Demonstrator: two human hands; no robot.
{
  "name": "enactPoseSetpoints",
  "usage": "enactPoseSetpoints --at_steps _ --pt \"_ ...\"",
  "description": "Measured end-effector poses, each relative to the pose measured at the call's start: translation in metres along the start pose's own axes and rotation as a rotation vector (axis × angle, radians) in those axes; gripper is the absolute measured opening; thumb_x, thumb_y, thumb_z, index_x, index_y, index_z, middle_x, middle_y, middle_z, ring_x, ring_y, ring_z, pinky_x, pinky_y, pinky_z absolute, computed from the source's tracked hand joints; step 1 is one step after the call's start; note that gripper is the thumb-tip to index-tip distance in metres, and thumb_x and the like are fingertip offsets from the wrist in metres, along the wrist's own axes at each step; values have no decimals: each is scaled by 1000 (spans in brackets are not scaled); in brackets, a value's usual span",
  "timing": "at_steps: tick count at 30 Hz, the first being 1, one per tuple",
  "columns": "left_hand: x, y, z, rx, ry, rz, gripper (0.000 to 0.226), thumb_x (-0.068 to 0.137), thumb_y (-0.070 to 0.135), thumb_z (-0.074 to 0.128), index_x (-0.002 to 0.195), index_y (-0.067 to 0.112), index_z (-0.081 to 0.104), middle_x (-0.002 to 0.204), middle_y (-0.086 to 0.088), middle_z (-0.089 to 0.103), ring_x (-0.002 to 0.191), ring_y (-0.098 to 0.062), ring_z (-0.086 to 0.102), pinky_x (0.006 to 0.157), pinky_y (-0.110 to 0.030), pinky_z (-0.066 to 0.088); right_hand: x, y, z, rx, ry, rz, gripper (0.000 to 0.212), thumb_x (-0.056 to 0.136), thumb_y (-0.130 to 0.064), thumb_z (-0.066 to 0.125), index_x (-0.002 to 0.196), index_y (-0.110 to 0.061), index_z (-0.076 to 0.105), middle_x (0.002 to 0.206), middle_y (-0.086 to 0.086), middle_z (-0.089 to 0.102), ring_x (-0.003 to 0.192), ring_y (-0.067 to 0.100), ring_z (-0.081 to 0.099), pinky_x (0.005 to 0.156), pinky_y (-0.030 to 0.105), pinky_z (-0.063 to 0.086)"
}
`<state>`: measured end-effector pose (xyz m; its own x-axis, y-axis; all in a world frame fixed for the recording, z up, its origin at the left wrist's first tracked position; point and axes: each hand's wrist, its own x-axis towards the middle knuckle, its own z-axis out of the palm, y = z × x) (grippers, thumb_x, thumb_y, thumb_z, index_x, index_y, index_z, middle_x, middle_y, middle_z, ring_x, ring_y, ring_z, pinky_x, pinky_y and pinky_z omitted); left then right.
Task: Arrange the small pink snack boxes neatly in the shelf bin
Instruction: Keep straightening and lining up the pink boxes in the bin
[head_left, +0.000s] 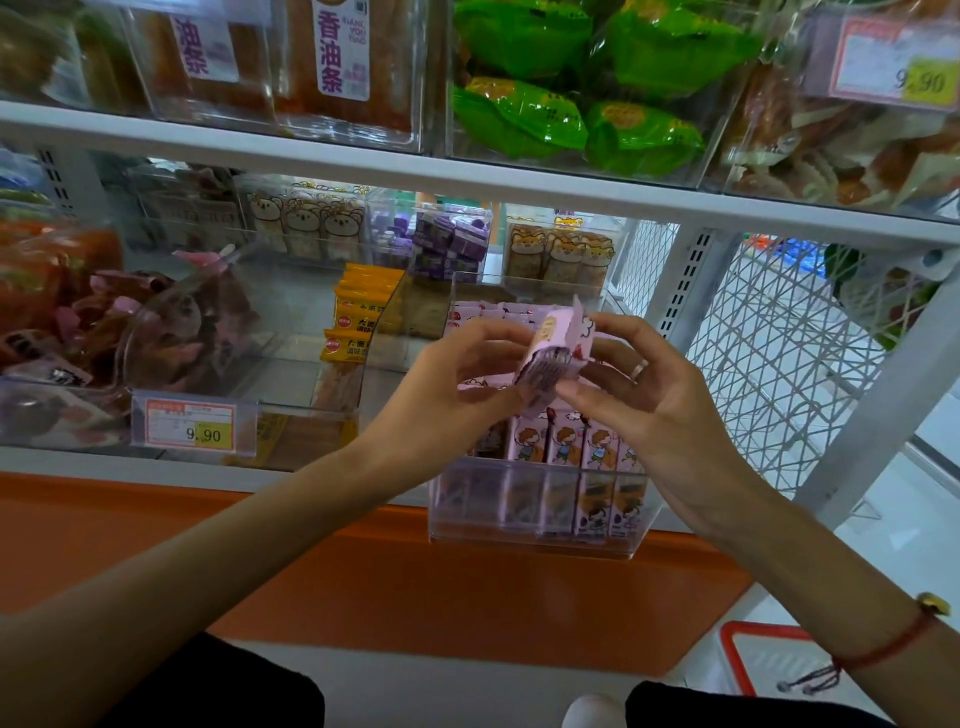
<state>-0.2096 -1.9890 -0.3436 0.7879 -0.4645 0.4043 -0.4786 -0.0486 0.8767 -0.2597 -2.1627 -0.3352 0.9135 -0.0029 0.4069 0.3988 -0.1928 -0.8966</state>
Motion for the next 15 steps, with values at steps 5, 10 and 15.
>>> enactPoseSetpoints --at_steps 5,10,15 --pt "-3 0 3 81 30 45 39 89 20 64 124 32 53 123 18 61 114 5 55 93 -19 48 1 -2 1 -99 121 -47 42 70 -30 73 109 -35 59 99 -12 71 91 5 68 79 19 55" --pt "-3 4 5 47 12 92 50 76 20 79 118 31 53 109 15 66 98 1 64 78 -14 52 -3 -6 6 -256 161 -164 42 69 -30 77 108 -37 60 95 -15 69 92 0 65 72 12 52" --pt "2 2 -5 -267 -91 -81 43 73 14 55 112 31 54 103 16 70 100 -8 68 82 -28 55 -1 -6 1 -379 137 -185 44 73 -36 71 115 -40 59 106 -13 65 98 2 61 85 20 51"
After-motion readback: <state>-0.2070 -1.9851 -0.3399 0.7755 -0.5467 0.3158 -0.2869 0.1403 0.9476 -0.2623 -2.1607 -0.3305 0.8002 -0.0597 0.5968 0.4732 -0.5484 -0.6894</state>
